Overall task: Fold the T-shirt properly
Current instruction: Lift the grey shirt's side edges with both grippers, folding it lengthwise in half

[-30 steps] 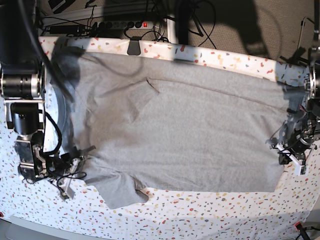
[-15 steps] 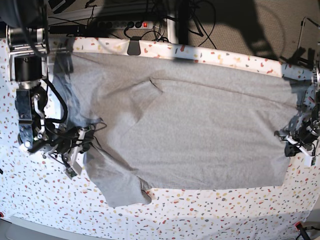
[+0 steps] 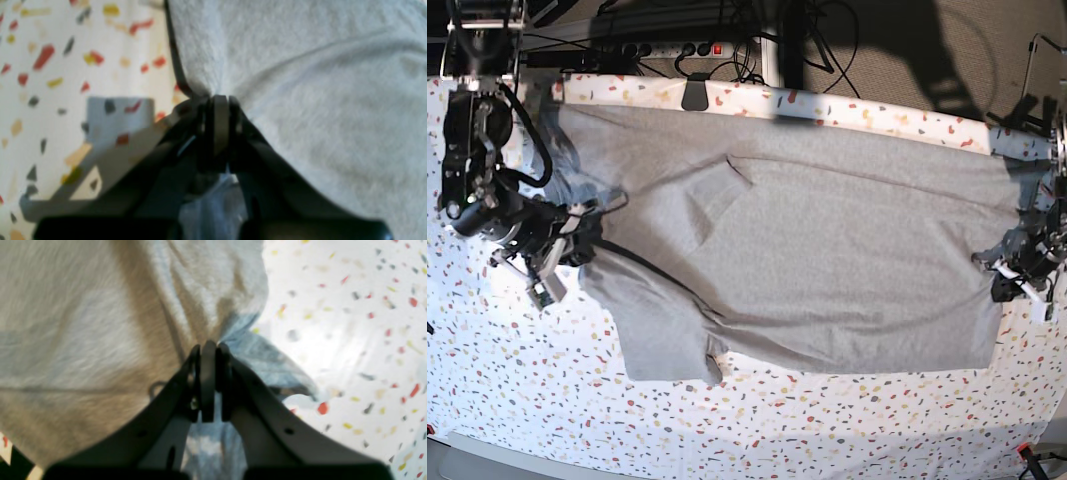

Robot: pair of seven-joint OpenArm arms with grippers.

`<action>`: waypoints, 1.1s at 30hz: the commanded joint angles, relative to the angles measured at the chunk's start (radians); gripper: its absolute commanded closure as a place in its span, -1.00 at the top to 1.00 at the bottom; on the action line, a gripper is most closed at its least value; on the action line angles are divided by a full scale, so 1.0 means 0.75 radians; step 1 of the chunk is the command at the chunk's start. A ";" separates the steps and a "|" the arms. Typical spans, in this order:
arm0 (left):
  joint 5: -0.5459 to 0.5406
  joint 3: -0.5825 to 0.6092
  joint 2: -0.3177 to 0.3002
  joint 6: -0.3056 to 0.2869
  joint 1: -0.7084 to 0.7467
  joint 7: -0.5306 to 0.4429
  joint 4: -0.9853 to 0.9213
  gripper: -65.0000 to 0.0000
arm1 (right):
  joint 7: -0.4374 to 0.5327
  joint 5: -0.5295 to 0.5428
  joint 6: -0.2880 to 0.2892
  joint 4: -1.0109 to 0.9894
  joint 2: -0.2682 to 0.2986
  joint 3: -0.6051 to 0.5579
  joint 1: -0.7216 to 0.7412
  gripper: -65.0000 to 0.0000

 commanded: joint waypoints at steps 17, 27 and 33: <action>-0.017 -0.005 -0.024 -0.008 -0.038 -0.003 0.006 -1.00 | -0.022 0.015 0.005 0.292 0.021 0.163 -0.360 -1.00; -0.015 -0.005 -0.101 -0.008 -0.035 -0.207 0.031 -1.00 | -0.015 0.015 0.005 0.292 0.020 0.196 -0.461 -1.00; 0.093 -0.005 -0.138 -0.008 0.063 -0.446 0.089 -1.00 | -0.009 0.015 0.005 0.292 0.004 0.196 -0.461 -1.00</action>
